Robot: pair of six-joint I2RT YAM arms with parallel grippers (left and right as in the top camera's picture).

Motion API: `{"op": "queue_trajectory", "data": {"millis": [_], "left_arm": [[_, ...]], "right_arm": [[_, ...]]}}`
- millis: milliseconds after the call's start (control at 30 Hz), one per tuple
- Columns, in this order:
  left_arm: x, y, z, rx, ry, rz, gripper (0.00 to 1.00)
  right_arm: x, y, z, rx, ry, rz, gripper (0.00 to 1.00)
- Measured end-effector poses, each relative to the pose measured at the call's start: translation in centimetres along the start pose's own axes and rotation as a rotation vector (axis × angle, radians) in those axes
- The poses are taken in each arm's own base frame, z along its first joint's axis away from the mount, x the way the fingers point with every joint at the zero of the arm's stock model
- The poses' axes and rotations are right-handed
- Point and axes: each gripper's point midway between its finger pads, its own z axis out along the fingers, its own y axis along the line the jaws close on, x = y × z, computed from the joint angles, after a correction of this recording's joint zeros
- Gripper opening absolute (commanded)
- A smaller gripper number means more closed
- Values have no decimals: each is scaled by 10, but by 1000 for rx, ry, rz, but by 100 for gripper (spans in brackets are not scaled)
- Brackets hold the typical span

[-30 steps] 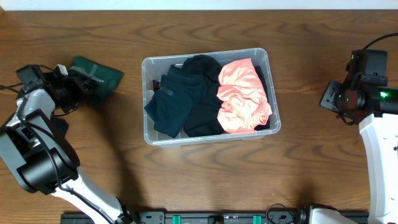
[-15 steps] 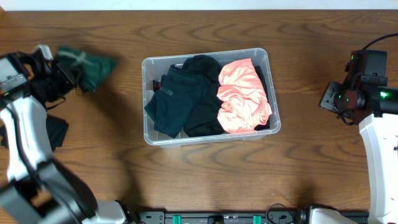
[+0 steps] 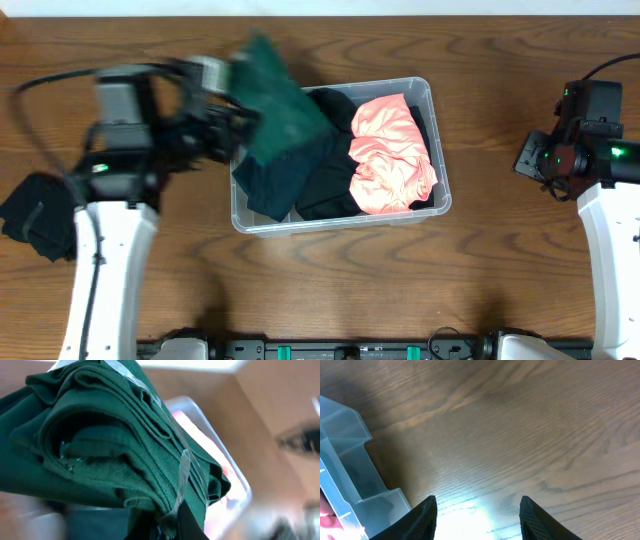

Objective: Pack container
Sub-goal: 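Carry the green cloth into the bin with the left gripper and release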

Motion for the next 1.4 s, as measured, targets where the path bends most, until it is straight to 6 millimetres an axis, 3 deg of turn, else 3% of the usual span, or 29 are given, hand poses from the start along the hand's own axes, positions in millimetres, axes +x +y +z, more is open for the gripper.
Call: {"op": "queue_trajectory", "data": {"millis": [133, 233, 400, 600, 633, 667, 700, 733, 867, 967, 1067, 1200, 1267, 1400], "left_arm": [[28, -37, 36, 118, 132, 143, 6], [44, -48, 59, 169, 205, 203, 6], [67, -44, 89, 206, 304, 212, 6], [93, -23, 120, 208, 407, 165, 7], [95, -21, 122, 206, 412, 163, 17], [97, -18, 124, 196, 421, 159, 54], [98, -16, 125, 186, 427, 162, 80], [100, -13, 125, 169, 434, 165, 98], [106, 6, 121, 55, 474, 156, 98], [98, 25, 109, -75, 459, 127, 98], [70, 46, 75, -233, 357, 115, 98], [27, 70, 5, -457, 156, 99, 98], [11, 90, -40, -594, 55, 57, 98], [8, 141, -108, -817, -48, -95, 98]], "right_arm": [[0, 0, 0, 1, 1, 0, 51], [0, 0, 0, 0, 1, 0, 51], [0, 0, 0, 1, 1, 0, 51], [0, 0, 0, 0, 1, -1, 52], [0, 0, 0, 0, 1, -1, 51], [0, 0, 0, 1, 2, -2, 51], [1, 0, 0, 1, 2, -3, 51], [1, 0, 0, 1, 3, -3, 51], [2, 0, 0, 2, 6, -8, 51], [2, -1, 0, 2, 8, -9, 52], [2, -1, 0, 2, 8, -12, 51], [2, -1, 0, 2, 8, -13, 51], [2, -1, 0, 2, 8, -16, 52], [2, -1, 0, 3, 8, -17, 52]]}}
